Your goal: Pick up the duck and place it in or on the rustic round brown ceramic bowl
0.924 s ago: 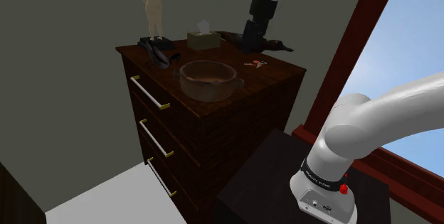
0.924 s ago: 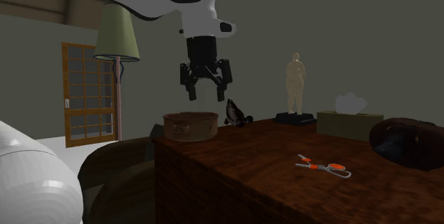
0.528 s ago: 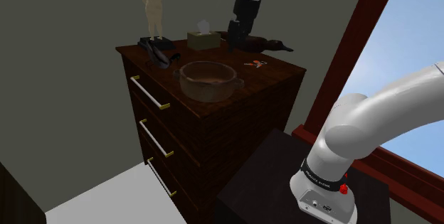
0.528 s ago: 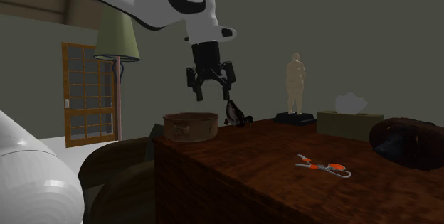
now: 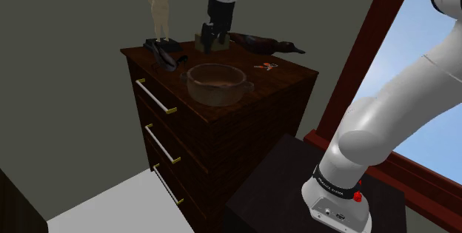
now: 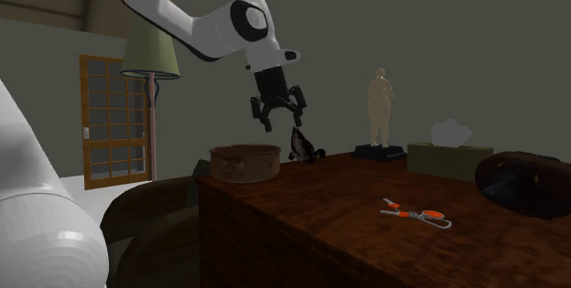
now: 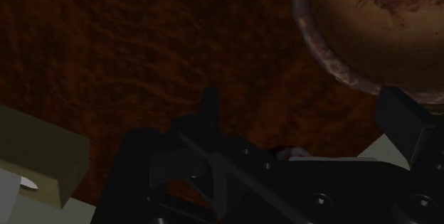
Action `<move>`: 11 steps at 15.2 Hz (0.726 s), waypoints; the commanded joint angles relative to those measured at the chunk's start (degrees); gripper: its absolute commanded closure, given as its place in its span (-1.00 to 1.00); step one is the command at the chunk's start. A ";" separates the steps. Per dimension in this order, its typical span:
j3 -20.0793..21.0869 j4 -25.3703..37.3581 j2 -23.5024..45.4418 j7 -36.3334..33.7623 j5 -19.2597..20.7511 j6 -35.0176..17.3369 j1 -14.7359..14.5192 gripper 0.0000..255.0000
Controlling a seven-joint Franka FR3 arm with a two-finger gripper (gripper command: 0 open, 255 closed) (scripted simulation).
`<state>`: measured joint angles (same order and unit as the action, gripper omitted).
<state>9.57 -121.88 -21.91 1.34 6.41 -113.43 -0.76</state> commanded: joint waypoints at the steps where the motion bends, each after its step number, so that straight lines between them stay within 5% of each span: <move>1: 1.66 2.65 3.42 -1.68 2.10 -1.67 0.12 -1.00; 11: 8.84 21.57 23.44 -11.78 17.77 -3.80 -1.19 -1.00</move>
<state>17.84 -102.82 -0.75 -9.44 22.21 -117.49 -1.61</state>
